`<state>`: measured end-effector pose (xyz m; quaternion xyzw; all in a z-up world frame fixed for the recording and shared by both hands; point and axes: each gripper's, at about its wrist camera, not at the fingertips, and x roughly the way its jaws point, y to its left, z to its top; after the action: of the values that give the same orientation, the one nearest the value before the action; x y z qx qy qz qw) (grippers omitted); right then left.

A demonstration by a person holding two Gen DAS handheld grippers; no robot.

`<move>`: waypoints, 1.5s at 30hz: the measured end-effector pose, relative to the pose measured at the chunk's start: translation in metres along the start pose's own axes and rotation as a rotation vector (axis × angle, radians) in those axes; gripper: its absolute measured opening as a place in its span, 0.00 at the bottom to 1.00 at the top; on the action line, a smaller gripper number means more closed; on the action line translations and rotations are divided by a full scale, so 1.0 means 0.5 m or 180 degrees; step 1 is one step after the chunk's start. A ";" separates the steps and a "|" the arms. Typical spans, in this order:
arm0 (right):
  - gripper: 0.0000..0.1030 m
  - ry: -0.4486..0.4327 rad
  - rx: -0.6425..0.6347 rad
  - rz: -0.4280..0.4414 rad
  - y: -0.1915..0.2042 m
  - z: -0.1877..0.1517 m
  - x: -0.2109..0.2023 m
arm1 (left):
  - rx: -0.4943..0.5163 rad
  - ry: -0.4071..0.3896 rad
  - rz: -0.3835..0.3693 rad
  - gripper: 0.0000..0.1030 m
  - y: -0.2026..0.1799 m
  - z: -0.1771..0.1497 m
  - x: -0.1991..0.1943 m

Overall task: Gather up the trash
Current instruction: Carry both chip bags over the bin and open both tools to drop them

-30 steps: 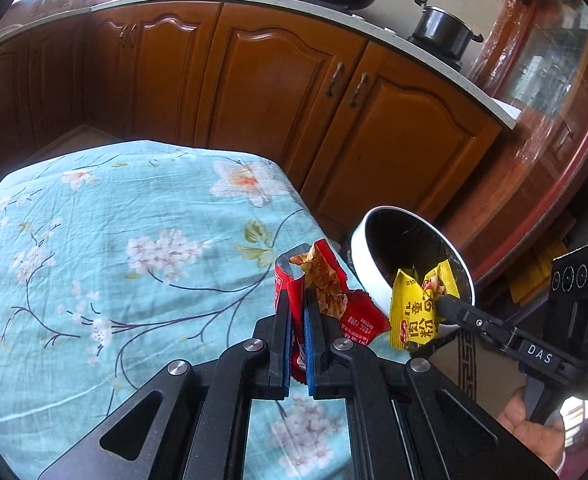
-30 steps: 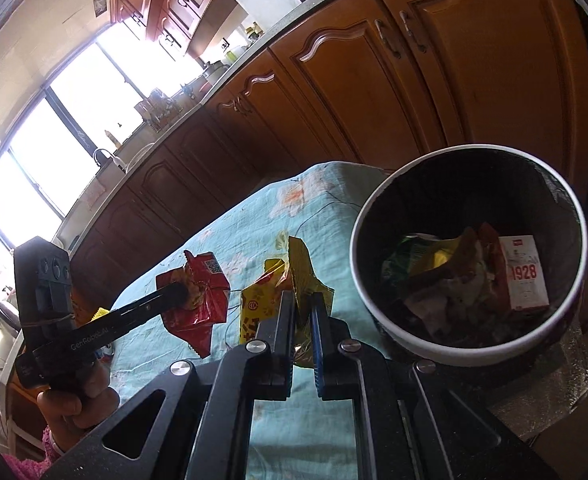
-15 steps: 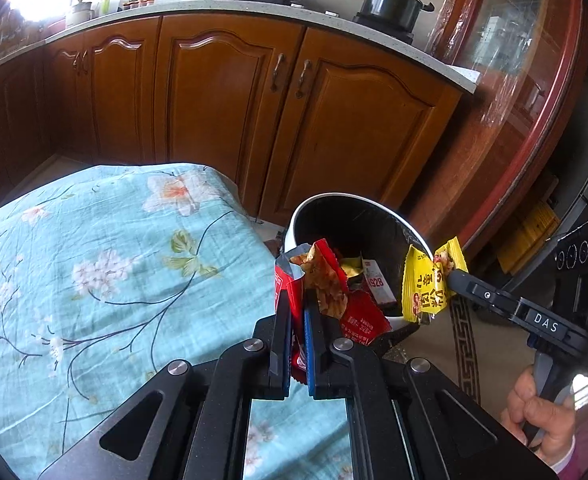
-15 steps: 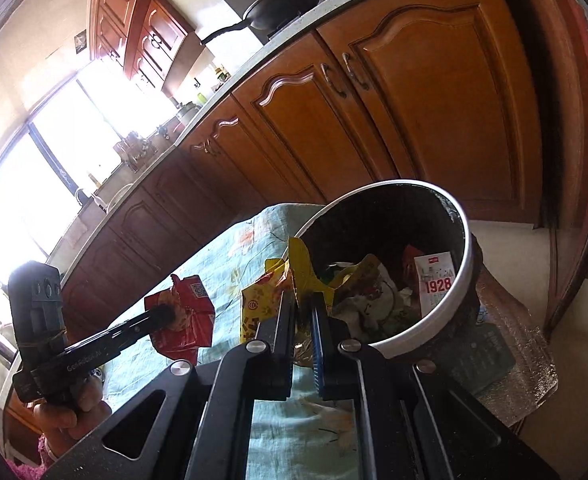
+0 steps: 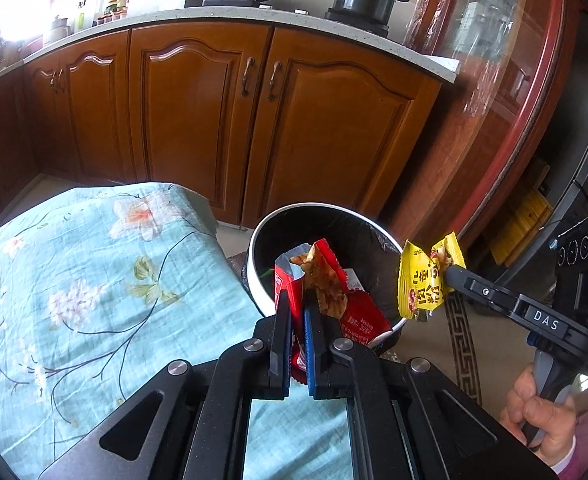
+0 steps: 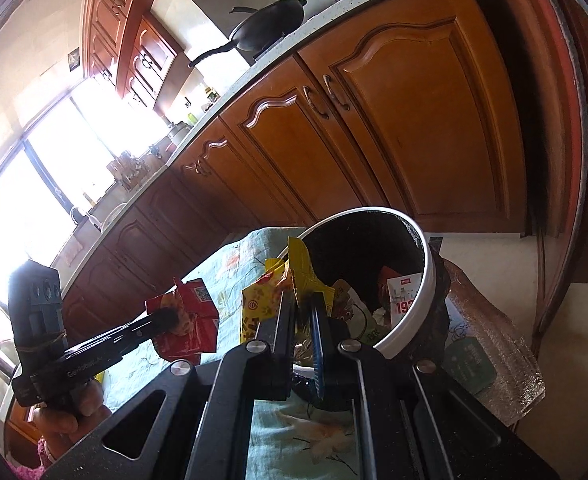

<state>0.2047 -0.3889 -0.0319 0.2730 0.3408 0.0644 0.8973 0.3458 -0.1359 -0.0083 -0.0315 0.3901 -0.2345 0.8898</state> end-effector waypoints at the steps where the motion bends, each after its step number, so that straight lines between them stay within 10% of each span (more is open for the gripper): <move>1: 0.07 -0.0009 -0.0005 -0.0005 -0.001 0.002 -0.001 | 0.0005 -0.0003 -0.0003 0.03 -0.002 0.002 0.004; 45: 0.07 0.0171 -0.0124 -0.0362 -0.031 0.059 0.068 | 0.0121 0.0345 0.0004 0.04 -0.092 0.046 0.143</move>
<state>0.2487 -0.4048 -0.0415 0.2339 0.3784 0.0272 0.8952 0.3860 -0.2112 -0.0302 -0.0016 0.4333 -0.2427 0.8680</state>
